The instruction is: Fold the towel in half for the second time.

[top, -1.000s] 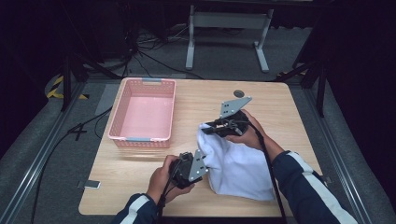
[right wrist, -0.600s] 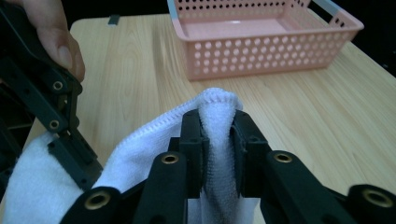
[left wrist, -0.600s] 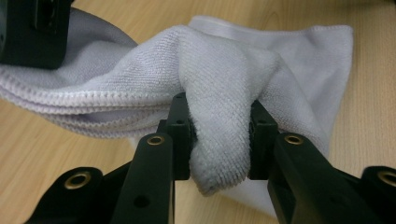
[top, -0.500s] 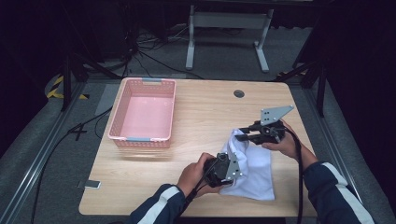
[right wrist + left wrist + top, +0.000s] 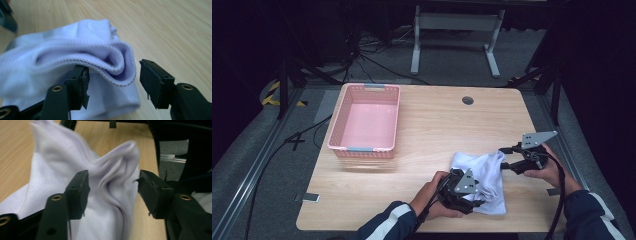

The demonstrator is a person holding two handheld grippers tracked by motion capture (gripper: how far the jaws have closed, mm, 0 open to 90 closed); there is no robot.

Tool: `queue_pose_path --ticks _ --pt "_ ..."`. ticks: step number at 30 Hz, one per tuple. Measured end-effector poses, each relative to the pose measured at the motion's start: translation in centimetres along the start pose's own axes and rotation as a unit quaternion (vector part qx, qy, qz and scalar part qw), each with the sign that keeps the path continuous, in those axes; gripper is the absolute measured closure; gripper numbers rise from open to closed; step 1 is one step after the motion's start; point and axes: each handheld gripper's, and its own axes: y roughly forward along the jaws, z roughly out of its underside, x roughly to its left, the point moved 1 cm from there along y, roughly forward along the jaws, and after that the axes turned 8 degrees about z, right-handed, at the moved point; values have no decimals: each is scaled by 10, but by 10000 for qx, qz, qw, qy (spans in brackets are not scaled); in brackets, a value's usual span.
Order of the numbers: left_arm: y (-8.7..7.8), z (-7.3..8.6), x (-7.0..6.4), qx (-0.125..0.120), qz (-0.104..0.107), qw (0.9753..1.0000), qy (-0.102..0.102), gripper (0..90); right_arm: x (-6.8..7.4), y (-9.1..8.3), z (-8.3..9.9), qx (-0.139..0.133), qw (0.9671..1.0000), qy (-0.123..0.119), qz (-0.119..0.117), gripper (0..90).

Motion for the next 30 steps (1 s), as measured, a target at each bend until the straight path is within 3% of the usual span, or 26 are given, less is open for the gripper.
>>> queue_pose_path --ticks 2,3,7,8,10,11,12,14,16,17,20,23,24,26,28,30 --pt "-5 3 -1 -24 -39 10000 24 397 1 -7 3 195 9994 -77 267 386" --pt "-10 7 -1 16 -136 9999 -18 397 1 -7 3 195 9994 -77 267 386" --pt "-15 23 -1 315 -389 9985 -241 412 9 -25 3 218 9974 -27 688 412" --pt "-18 29 1 389 -390 9980 -300 425 10 -28 3 295 9955 33 898 409" --pt "-22 39 4 413 -491 9968 -486 423 10 -36 3 243 9934 186 1101 434" --pt "-24 43 7 381 -507 9964 -563 410 10 -42 2 166 9901 365 1346 418" --pt "-24 47 7 314 -447 9957 -743 411 11 -46 0 -24 9894 505 1358 421" --pt "-23 50 7 332 -325 9959 -775 446 17 -49 -9 -221 9878 581 1430 425" --pt "-16 51 2 361 -140 9968 -693 486 25 -44 -15 -317 9884 512 1392 451" --pt "-11 51 0 493 -121 9967 -626 521 30 -36 -17 -252 9889 516 1374 484" --pt "-1 56 -2 700 -75 9958 -589 558 36 -10 -12 148 9893 525 1350 504" --pt "2 61 -1 733 -73 9957 -569 601 34 13 2 701 9861 473 1429 499" --pt "2 62 -2 751 -74 9952 -628 606 32 17 7 799 9853 484 1427 479" --pt "3 63 -3 823 -118 9951 -540 613 28 27 18 1077 9810 572 1508 355" --pt "3 63 -4 754 -78 9952 -624 571 22 33 28 966 9821 857 1369 337" --pt "-1 62 -6 722 -100 9952 -647 502 18 32 29 952 9825 891 1331 302"
